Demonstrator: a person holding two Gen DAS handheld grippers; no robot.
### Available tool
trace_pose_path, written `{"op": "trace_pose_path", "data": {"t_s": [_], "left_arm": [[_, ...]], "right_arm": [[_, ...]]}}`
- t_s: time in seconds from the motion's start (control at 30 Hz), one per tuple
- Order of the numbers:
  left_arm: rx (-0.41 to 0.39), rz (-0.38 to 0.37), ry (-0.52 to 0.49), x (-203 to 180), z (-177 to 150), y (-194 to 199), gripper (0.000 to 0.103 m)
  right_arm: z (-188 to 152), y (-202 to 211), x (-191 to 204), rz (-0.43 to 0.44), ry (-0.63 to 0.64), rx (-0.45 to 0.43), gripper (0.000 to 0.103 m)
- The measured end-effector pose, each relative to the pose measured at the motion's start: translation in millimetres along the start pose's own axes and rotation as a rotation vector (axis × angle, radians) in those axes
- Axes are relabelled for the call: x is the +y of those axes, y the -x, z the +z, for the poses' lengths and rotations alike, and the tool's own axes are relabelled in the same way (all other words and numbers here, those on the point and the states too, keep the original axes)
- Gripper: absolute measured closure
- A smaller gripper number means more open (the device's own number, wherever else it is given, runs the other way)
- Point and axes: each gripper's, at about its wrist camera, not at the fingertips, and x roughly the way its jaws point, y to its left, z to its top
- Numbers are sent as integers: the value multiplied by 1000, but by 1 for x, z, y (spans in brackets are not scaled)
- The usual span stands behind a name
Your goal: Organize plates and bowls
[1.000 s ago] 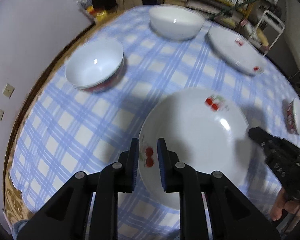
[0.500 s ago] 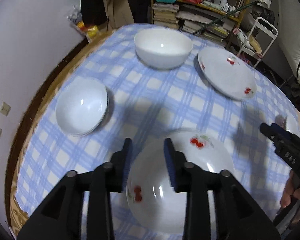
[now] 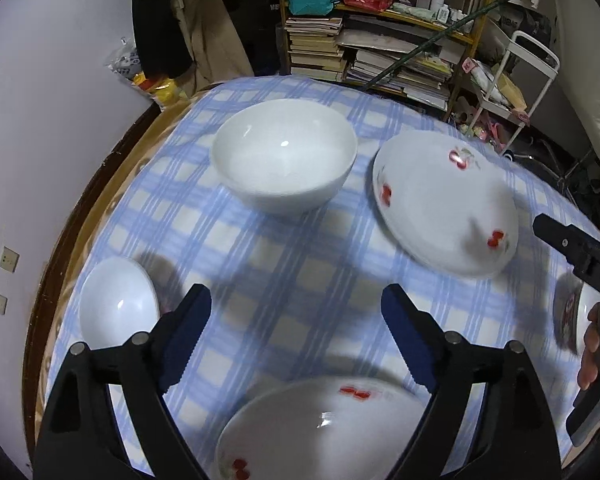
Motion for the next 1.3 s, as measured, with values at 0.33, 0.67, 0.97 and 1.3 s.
{"op": "trace_pose_path", "data": {"t_s": [0.33, 0.67, 0.97, 1.3], "left_arm": [[67, -79, 37, -19, 37, -41, 17], [110, -98, 112, -28, 47, -75, 23], [178, -150, 55, -50, 53, -103, 35], [229, -191, 59, -55, 66, -119, 87]], "right_arm": [[45, -35, -9, -51, 50, 48, 1], [61, -74, -28, -77, 72, 139, 12], [57, -99, -39, -20, 45, 234, 61], [62, -99, -15, -8, 118, 254, 93]]}}
